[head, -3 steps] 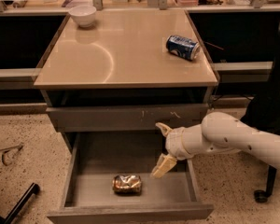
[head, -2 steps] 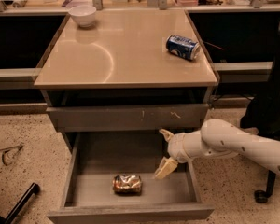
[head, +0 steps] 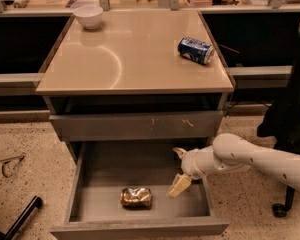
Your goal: Pick orange can from middle drawer and place on counter
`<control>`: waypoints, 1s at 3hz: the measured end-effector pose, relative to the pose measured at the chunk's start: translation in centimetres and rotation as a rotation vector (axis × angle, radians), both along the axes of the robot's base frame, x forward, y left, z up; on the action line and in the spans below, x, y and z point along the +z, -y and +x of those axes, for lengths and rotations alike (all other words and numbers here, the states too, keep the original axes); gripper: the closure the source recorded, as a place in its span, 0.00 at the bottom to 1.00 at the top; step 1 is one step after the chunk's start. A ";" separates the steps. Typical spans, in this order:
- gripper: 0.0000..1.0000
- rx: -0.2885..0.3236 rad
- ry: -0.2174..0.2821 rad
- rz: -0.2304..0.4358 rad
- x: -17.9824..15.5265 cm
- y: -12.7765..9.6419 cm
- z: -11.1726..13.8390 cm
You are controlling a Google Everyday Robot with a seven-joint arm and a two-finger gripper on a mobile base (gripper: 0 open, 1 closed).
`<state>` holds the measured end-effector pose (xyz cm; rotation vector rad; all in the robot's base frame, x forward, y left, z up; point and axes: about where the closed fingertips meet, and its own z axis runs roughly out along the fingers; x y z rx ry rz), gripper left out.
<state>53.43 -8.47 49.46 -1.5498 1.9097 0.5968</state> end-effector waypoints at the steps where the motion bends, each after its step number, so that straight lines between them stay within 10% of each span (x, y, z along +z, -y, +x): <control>1: 0.00 0.000 0.000 0.000 0.0 0.0 0.0; 3: 0.00 0.013 0.042 0.085 -3.5 -1.2 -0.2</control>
Offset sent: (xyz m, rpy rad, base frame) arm -0.0054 0.0070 -0.0272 0.0617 -0.0164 0.0087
